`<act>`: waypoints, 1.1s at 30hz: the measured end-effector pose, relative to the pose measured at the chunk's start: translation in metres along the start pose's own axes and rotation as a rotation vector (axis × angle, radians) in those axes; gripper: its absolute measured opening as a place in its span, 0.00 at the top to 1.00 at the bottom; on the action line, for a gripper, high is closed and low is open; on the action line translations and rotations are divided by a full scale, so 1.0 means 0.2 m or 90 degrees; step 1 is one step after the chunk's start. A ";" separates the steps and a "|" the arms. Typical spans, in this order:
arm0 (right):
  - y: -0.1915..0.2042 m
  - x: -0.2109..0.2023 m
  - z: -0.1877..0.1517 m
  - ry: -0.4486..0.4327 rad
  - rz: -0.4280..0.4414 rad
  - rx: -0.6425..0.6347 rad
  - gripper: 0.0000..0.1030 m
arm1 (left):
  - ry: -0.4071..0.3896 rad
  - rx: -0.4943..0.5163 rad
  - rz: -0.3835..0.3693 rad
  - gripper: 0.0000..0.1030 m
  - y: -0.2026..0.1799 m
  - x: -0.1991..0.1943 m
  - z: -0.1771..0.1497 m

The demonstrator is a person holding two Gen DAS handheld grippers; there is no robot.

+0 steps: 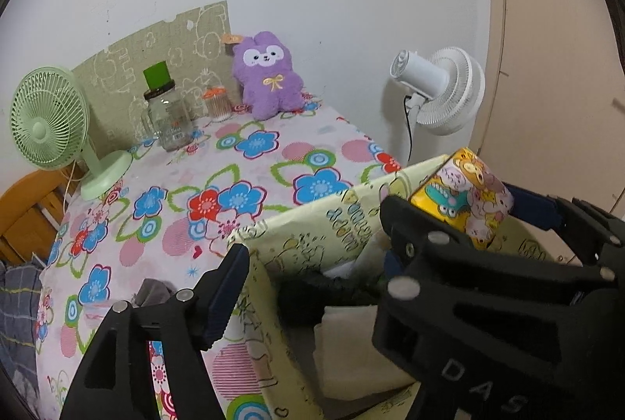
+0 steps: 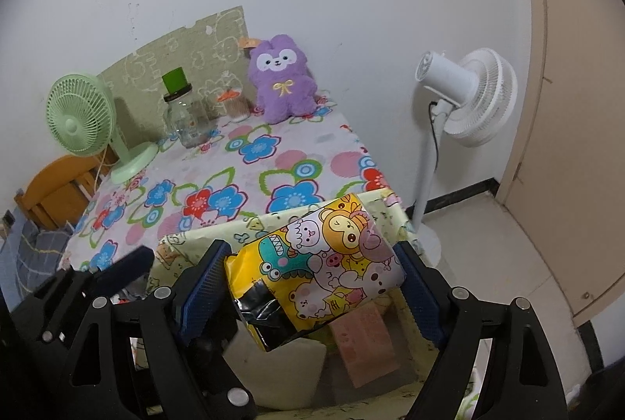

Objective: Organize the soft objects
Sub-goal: 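Open the left tool to drop the white roll while the right tool drops the yellow pouch, then withdraw both tools from the gift box toward the clear tube and grey bundle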

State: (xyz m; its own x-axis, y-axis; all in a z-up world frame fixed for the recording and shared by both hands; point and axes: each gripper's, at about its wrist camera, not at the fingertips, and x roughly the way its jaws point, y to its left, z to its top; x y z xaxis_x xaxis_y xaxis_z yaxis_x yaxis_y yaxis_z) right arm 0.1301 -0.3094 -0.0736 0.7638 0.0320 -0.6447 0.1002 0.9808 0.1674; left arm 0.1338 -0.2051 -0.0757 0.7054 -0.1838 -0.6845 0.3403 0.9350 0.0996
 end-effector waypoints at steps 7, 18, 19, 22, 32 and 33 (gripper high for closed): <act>0.03 0.03 -0.02 0.022 -0.005 0.009 0.11 | 0.008 -0.003 -0.004 0.14 0.04 0.00 -0.03; 0.05 0.00 -0.07 0.044 -0.023 0.031 0.09 | 0.002 -0.001 -0.007 0.11 0.06 -0.06 -0.07; 0.05 -0.01 -0.08 0.042 -0.026 0.028 0.09 | 0.001 -0.003 -0.008 0.11 0.07 -0.07 -0.08; 0.07 -0.04 -0.09 0.037 -0.029 0.021 0.09 | -0.002 -0.011 -0.017 0.10 0.08 -0.09 -0.09; 0.18 -0.14 -0.12 0.019 -0.028 -0.009 0.09 | -0.011 -0.037 -0.016 0.09 0.17 -0.18 -0.13; 0.19 -0.15 -0.12 0.016 -0.028 -0.010 0.09 | -0.013 -0.039 -0.015 0.09 0.18 -0.19 -0.13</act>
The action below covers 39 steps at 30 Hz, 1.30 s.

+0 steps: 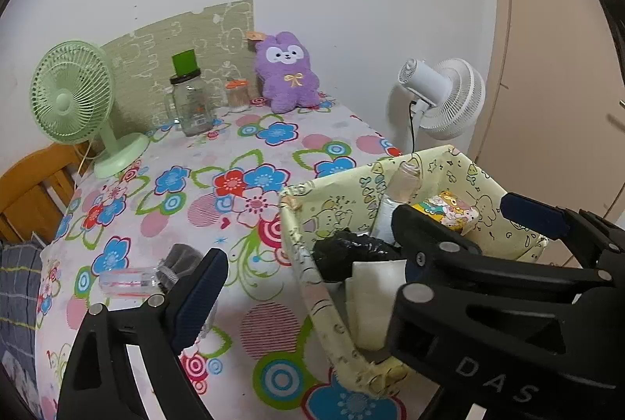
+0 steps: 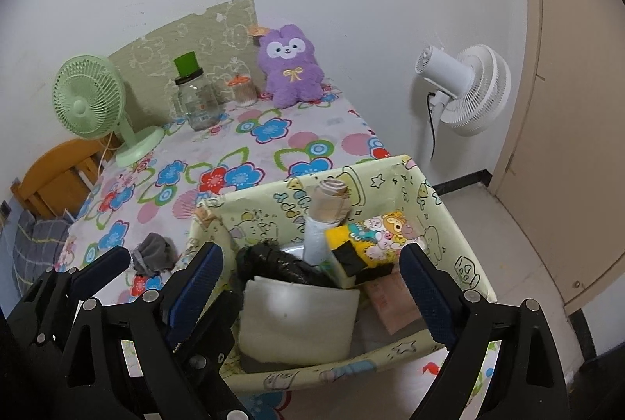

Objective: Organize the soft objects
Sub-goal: 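Withdraw both tools from the gift box toward the clear tube and grey bundle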

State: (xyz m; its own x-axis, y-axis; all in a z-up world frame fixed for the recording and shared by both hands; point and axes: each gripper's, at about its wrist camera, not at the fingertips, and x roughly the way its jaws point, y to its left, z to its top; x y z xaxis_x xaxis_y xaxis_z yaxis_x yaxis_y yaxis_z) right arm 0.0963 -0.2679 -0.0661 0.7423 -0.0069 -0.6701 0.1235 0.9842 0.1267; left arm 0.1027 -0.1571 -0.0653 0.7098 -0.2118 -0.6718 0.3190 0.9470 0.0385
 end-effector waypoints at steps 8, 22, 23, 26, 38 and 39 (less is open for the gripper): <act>0.09 -0.07 -0.01 -0.013 -0.005 -0.015 0.09 | -0.009 -0.017 0.008 0.05 0.08 -0.07 -0.01; 0.24 -0.20 -0.02 -0.051 0.011 -0.036 0.04 | -0.032 -0.053 0.031 0.01 0.23 -0.22 -0.03; 0.25 -0.21 -0.02 -0.054 0.014 -0.038 0.04 | -0.035 -0.056 0.034 0.01 0.25 -0.23 -0.03; 0.29 -0.23 -0.01 -0.062 0.020 -0.042 0.03 | -0.042 -0.058 0.042 0.01 0.27 -0.27 -0.03; 0.43 -0.31 0.00 -0.101 0.040 -0.079 0.02 | -0.060 -0.072 0.061 0.00 0.40 -0.34 -0.03; 0.45 -0.31 0.00 -0.105 0.042 -0.081 0.02 | -0.061 -0.073 0.063 0.00 0.41 -0.34 -0.03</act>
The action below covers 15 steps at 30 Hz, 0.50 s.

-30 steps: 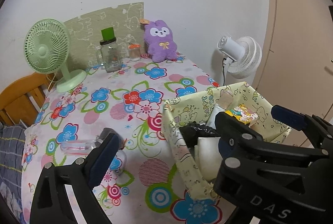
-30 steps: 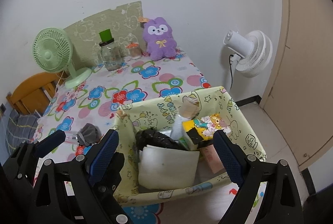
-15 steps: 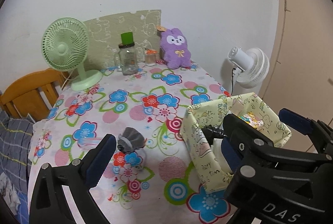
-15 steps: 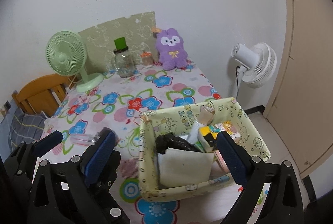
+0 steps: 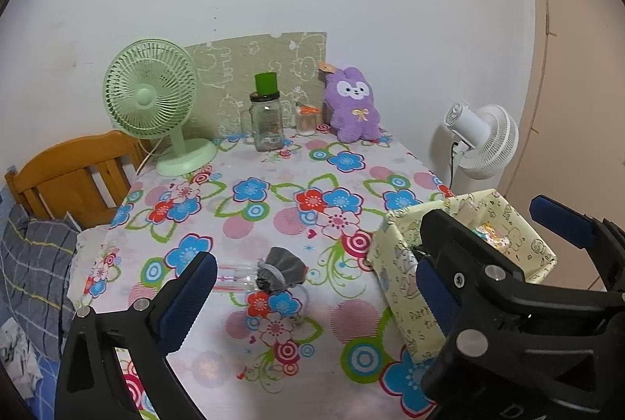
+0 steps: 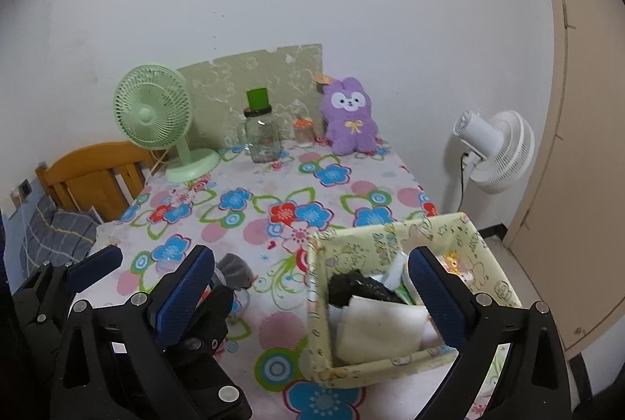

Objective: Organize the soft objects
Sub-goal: 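Withdraw both tools from the gift box toward the clear tube and grey bundle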

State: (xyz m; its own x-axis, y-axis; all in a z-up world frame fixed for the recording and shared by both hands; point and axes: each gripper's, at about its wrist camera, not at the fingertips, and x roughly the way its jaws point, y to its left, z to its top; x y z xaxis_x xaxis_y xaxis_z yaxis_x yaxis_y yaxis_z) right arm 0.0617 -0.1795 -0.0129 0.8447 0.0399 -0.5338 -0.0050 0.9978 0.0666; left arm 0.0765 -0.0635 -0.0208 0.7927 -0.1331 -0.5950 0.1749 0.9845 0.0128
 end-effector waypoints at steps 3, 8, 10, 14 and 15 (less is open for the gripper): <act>0.04 0.01 0.01 -0.008 0.004 -0.006 0.02 | -0.003 -0.002 0.008 0.00 0.04 0.00 0.01; 0.11 0.04 0.03 -0.013 0.014 -0.016 0.02 | -0.007 -0.005 0.015 0.00 0.11 0.01 0.01; 0.13 0.06 0.03 -0.011 0.018 -0.016 0.02 | -0.006 -0.009 0.019 0.00 0.14 0.02 0.01; 0.17 0.09 0.03 -0.011 0.028 -0.019 0.02 | -0.003 -0.012 0.024 0.00 0.19 0.04 0.02; 0.18 0.10 0.03 -0.010 0.030 -0.020 0.02 | -0.002 -0.013 0.025 0.00 0.20 0.05 0.02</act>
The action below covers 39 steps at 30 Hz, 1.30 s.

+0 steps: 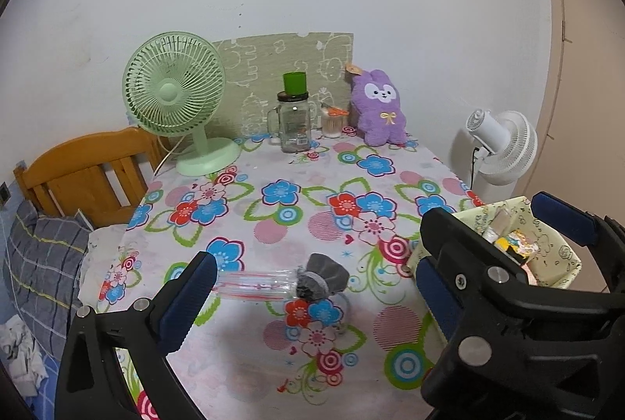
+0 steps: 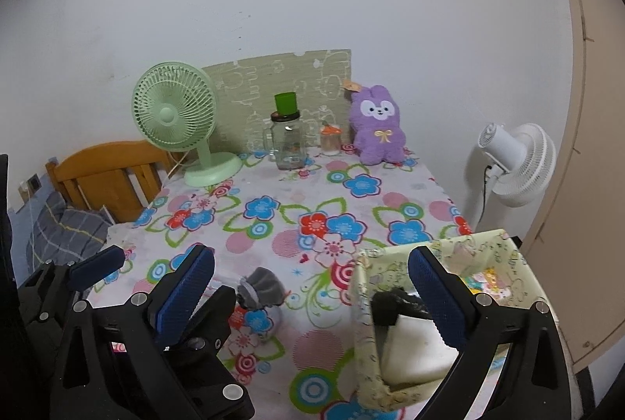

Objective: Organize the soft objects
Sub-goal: 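Withdraw both tools from the gift box toward the clear tube and grey bundle, then close the right tool on the grey bundle while the left tool reaches the clear tube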

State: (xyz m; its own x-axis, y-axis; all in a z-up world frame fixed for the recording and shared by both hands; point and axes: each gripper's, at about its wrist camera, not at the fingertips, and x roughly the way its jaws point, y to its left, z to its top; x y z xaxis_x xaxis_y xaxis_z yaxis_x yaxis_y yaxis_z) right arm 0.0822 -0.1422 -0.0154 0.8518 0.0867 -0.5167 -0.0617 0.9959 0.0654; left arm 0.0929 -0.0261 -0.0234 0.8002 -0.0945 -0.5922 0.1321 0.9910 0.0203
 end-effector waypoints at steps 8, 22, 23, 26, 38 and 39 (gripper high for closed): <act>0.11 0.09 0.00 0.006 0.014 -0.017 0.02 | 0.014 -0.001 0.020 0.00 0.10 0.08 0.00; 0.24 0.31 -0.04 0.046 0.023 -0.029 0.07 | 0.054 -0.010 0.033 0.00 0.25 0.25 -0.05; 0.25 0.33 -0.05 0.050 0.026 -0.027 0.07 | 0.057 -0.011 0.032 0.00 0.25 0.26 -0.06; 0.27 0.37 -0.07 0.059 0.028 -0.023 0.07 | 0.068 -0.012 0.031 0.00 0.29 0.29 -0.07; 0.34 0.53 -0.13 0.096 0.030 -0.032 0.10 | 0.103 -0.014 0.040 0.00 0.37 0.43 -0.14; 0.34 0.55 -0.14 0.102 0.029 -0.029 0.10 | 0.108 -0.014 0.039 0.00 0.37 0.45 -0.14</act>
State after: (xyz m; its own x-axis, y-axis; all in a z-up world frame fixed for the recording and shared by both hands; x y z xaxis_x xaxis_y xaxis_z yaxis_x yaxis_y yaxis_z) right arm 0.1564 -0.0641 -0.0912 0.7543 0.1305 -0.6434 -0.1244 0.9907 0.0552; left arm 0.1584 0.0411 -0.0983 0.6957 -0.0177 -0.7182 0.0718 0.9964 0.0451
